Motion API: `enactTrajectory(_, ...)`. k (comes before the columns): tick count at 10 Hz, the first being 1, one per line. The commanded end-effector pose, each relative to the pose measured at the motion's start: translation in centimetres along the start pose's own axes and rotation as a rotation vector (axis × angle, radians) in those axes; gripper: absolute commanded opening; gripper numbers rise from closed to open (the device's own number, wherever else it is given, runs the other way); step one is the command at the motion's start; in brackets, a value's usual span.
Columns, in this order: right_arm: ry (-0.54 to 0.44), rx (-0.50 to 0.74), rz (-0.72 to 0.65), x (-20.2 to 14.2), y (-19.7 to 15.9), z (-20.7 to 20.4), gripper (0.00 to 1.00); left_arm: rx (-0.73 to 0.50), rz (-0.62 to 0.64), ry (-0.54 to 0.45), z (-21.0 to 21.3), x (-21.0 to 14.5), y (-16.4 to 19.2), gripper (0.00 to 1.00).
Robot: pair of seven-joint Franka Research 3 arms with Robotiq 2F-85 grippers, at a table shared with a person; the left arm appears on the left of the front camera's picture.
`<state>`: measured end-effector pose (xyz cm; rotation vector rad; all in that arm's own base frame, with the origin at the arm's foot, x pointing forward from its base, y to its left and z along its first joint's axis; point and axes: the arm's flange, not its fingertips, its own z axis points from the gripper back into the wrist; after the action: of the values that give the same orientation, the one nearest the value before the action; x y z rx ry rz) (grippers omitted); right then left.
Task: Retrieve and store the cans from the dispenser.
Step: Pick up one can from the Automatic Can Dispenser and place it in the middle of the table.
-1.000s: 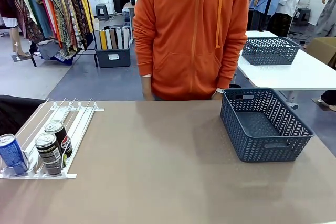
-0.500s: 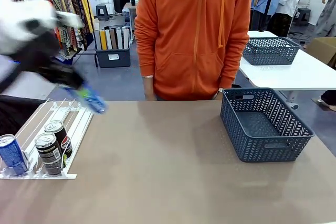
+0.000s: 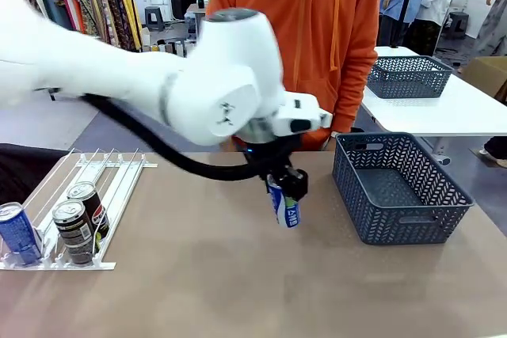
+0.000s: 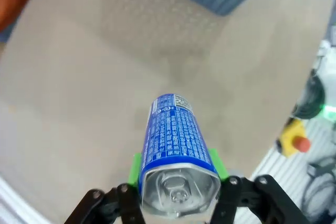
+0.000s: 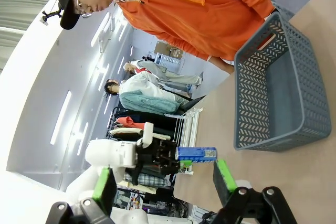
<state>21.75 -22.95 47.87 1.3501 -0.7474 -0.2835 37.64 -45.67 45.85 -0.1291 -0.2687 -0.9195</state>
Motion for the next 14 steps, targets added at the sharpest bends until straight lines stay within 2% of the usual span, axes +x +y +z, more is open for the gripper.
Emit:
enactTrajectory(1, -0.018, 0.025, 0.013, 0.3, 0.2, -0.1, 1.00, 0.105, 0.021, 0.077, -1.3, 1.6, 0.1, 0.00)
enactTrajectory(4, -0.018, 0.025, 0.013, 0.3, 0.2, -0.1, 1.00, 0.113, 0.048, 0.174, -4.8, 1.1, 1.4, 0.00)
enactTrajectory(10, -0.018, 0.025, 0.013, 0.3, 0.2, -0.1, 1.00, 0.067, 0.063, 0.208, -6.1, 0.0, 2.7, 0.00)
enactTrajectory(11, -0.018, 0.025, 0.013, 0.3, 0.2, -0.1, 1.00, 0.065, 0.059, 0.211, -6.1, 0.0, 2.7, 0.11)
enactTrajectory(12, -0.018, 0.025, 0.013, 0.3, 0.2, -0.1, 1.00, 0.061, 0.055, 0.205, -6.1, 0.1, 2.7, 0.68)
enactTrajectory(13, -0.018, 0.025, 0.013, 0.3, 0.2, -0.1, 1.00, 0.053, 0.052, 0.201, -5.8, 0.1, 2.8, 1.00)
enactTrajectory(14, -0.018, 0.025, 0.013, 0.3, 0.2, -0.1, 1.00, 0.055, 0.051, 0.197, -5.6, 0.0, 2.8, 1.00)
